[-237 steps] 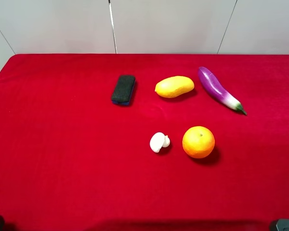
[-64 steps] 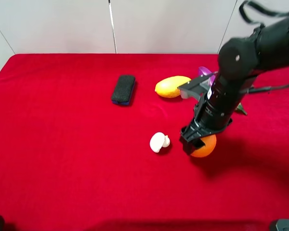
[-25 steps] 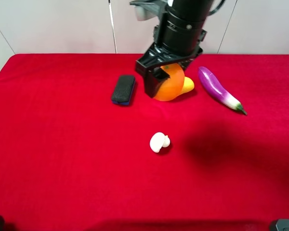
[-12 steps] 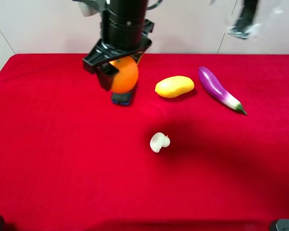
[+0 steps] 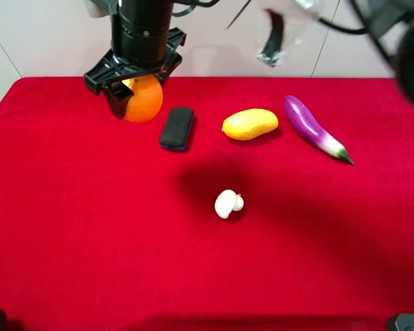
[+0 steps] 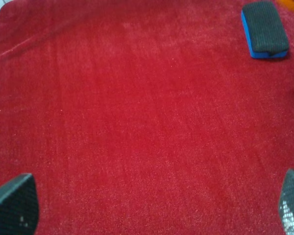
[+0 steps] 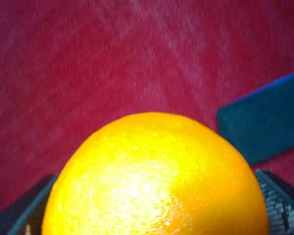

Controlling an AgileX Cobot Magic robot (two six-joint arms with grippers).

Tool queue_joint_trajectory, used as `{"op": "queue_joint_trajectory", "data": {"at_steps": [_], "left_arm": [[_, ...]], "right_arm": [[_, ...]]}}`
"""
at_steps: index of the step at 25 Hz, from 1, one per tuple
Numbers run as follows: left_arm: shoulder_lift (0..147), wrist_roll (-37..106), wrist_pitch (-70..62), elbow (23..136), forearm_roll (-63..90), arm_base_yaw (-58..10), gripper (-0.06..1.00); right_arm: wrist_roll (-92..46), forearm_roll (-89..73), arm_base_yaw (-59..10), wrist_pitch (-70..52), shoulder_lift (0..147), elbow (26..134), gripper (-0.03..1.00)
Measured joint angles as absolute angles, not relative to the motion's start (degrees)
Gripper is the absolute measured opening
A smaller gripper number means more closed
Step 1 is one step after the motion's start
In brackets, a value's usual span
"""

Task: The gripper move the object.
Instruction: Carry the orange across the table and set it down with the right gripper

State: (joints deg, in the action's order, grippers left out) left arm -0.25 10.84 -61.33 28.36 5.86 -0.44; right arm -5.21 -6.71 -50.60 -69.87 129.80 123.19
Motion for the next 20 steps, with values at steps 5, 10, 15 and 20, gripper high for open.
{"op": "queue_joint_trajectory", "data": {"at_steps": [5,10,15,20], "left_arm": [[-0.2,10.8,-61.3,28.4,5.9,-0.4,0.98],[-0.2,10.8,-61.3,28.4,5.9,-0.4,0.98],[-0.2,10.8,-61.3,28.4,5.9,-0.4,0.98],[-0.2,10.8,-61.3,28.4,5.9,-0.4,0.98]], "right_arm": [[-5.2,-6.8,-50.6,-69.9,135.1,129.3,0.56],[-5.2,-6.8,-50.6,-69.6,139.8,135.1,0.56],[-5.3,-6.8,-50.6,-66.1,143.2,137.3,0.56],[-5.4,-6.8,-50.6,-61.2,145.3,137.8,0.56]]}}
